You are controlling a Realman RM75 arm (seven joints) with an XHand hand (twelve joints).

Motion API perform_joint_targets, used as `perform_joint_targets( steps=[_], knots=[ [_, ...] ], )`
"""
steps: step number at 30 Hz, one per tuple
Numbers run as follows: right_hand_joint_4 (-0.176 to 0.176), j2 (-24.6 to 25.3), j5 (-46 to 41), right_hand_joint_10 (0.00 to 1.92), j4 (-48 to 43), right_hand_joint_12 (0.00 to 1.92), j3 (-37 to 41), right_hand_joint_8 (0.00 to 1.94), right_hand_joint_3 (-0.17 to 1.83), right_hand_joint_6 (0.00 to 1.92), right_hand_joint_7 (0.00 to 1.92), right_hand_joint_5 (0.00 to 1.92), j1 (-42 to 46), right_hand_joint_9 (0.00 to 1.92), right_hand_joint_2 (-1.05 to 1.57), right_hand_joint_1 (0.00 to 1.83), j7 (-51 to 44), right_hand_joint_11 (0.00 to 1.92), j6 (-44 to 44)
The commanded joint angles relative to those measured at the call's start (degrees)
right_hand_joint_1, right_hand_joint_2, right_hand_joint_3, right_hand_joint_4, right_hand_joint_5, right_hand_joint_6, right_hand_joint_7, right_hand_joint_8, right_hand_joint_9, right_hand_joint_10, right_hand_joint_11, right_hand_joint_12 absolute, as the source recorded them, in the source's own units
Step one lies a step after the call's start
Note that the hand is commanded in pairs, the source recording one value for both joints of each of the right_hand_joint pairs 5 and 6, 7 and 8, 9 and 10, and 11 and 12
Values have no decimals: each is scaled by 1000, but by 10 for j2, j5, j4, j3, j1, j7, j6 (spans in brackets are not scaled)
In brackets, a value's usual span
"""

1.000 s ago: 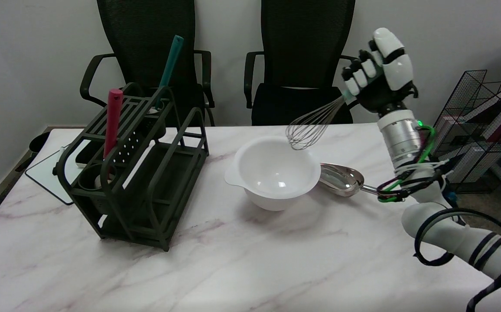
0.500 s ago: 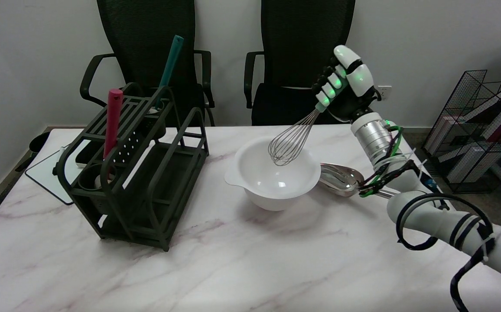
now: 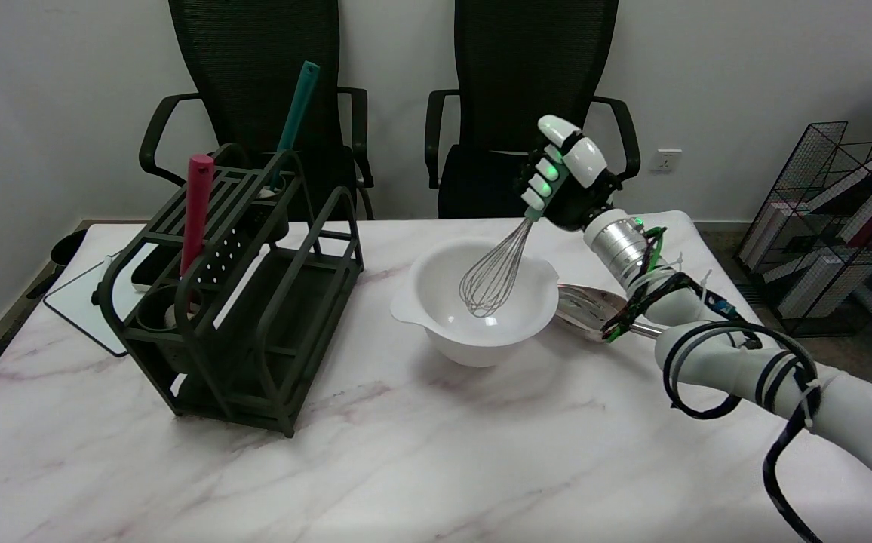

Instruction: Place the whisk into the mixing bowl.

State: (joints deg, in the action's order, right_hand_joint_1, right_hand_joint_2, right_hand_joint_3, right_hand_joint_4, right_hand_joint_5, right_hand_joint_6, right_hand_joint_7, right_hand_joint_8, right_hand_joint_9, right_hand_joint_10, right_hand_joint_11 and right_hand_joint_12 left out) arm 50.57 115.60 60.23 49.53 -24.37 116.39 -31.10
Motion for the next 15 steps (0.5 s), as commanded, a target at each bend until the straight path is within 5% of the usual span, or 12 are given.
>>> perform_joint_targets(
  steps=[1,10,15],
  knots=[
    [0,31,14,1920,-82,1920,-62,1920,831,1920,1920,1920,-56,1920,1571,872,12,1920,30],
    [0,33,14,1901,-76,1862,-65,1920,821,1920,1920,1920,-46,1901,1571,856,12,1862,20],
    [0,33,14,1674,-71,1627,-64,1731,848,1815,1731,1815,-43,1674,1571,804,12,1627,4]
  ],
)
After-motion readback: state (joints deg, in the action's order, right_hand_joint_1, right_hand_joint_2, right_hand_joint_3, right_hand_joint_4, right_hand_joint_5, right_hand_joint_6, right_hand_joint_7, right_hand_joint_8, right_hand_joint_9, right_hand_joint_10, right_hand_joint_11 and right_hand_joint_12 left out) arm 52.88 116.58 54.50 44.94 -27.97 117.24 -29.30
